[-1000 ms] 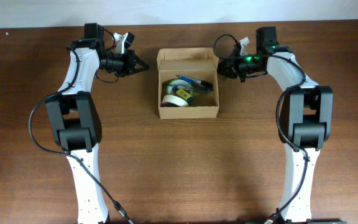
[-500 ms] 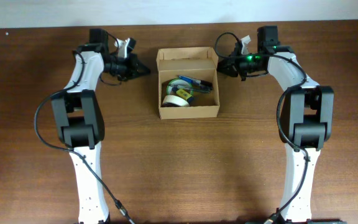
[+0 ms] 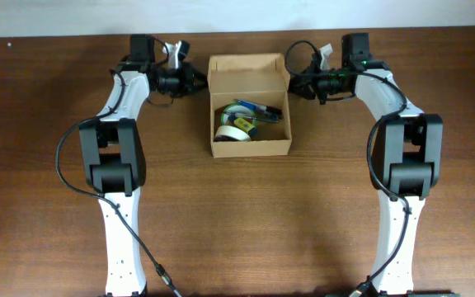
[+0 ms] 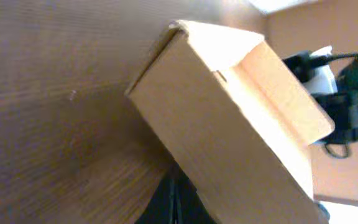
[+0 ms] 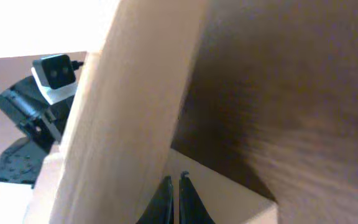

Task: Pack container
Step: 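Push the lid flap over the box with both grippers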

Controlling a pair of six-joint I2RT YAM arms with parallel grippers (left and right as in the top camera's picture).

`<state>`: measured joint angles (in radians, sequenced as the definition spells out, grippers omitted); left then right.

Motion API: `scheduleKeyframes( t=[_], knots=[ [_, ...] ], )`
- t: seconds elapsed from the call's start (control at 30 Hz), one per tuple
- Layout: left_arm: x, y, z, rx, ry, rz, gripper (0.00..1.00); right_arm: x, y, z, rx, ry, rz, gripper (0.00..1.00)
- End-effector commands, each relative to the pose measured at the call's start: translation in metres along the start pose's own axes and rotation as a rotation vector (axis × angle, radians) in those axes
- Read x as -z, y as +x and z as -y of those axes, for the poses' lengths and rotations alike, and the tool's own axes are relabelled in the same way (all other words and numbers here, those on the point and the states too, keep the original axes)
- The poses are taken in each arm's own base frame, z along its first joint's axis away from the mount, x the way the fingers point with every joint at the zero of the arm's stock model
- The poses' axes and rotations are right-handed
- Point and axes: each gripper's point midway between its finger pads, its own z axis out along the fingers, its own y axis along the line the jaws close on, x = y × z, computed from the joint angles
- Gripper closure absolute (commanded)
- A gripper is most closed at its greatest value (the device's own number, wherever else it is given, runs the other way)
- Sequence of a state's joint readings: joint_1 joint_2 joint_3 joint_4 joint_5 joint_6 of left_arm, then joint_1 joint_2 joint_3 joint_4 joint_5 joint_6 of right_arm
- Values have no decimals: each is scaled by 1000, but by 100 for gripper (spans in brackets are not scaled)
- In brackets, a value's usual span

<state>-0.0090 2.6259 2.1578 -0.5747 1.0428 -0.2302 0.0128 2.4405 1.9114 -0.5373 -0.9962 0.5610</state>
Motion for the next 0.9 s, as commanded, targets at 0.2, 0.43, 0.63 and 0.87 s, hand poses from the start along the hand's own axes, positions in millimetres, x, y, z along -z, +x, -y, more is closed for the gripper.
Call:
scheduleKeyframes(
  t=[0.2, 0.43, 0.63, 0.87],
  knots=[
    [22, -47, 54, -88, 278, 101, 98, 3, -4, -34, 139, -181, -24, 96],
    [31, -51, 81, -169, 381, 80, 98, 15, -2, -53, 176, -240, -38, 96],
    [32, -48, 105, -186, 408, 54, 98, 40, -8, -96, 306, -263, 27, 96],
    [35, -68, 123, -175, 273, 155, 98, 57, -4, -127, 344, -274, 51, 96]
  ],
)
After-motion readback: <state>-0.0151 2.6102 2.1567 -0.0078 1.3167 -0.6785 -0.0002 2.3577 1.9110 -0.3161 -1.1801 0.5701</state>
